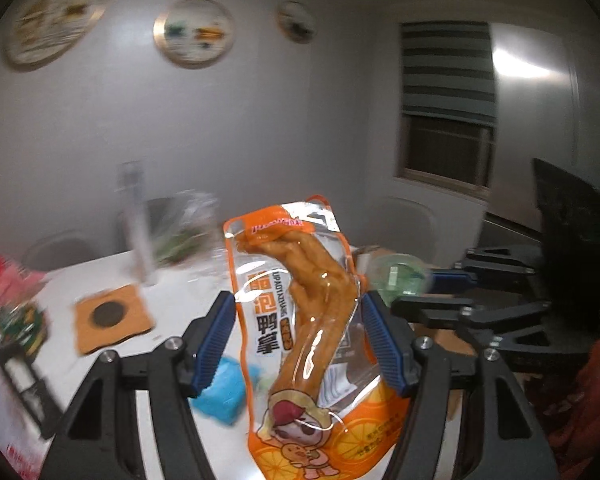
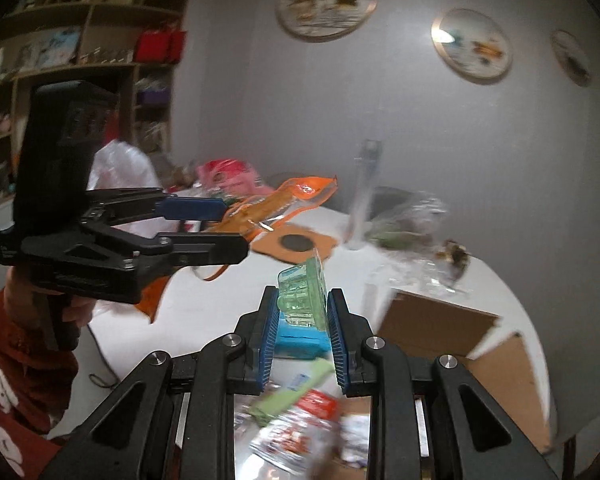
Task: Organize snacks
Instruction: 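Carry both snacks over the cardboard box and open both tools inside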
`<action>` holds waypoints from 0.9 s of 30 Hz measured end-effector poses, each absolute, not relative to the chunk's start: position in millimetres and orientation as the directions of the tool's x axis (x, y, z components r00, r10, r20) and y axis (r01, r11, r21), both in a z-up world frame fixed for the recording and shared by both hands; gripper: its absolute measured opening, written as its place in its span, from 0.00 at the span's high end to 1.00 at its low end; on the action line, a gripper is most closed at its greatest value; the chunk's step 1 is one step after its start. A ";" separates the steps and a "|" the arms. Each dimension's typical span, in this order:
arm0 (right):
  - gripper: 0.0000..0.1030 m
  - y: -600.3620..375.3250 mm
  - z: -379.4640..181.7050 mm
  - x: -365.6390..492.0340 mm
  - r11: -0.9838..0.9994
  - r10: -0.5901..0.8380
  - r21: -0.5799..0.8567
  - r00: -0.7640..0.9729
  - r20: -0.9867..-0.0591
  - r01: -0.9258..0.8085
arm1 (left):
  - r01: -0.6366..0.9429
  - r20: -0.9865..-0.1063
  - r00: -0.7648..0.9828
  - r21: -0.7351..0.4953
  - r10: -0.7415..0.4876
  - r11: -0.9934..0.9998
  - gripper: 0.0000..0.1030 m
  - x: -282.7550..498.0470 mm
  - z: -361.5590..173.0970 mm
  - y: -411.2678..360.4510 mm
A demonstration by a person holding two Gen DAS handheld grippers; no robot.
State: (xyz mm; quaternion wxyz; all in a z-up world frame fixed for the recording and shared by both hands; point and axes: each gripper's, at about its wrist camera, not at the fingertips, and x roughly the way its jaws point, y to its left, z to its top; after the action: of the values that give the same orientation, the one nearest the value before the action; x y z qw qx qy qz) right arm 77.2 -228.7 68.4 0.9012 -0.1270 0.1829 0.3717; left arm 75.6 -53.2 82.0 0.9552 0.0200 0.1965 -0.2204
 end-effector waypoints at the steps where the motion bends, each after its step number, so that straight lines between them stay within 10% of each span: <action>1: 0.81 -239.6 69.3 79.8 0.710 0.607 -0.092 0.673 -0.422 -0.698 | 0.448 -0.390 0.815 -0.045 -0.428 0.893 0.40 79.0 84.0 -62.1; 27: 0.80 -329.9 -13.3 142.5 0.775 0.494 0.002 0.604 -0.625 -0.632 | 0.603 -0.644 0.630 0.056 -0.433 0.795 0.40 177.4 50.6 -210.6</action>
State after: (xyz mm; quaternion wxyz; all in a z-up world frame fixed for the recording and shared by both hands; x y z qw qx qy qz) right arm 142.5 -329.9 -13.3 0.8888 -0.1102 0.3124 0.3168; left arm 177.4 -210.6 50.6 0.8928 0.1344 0.3172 -0.2902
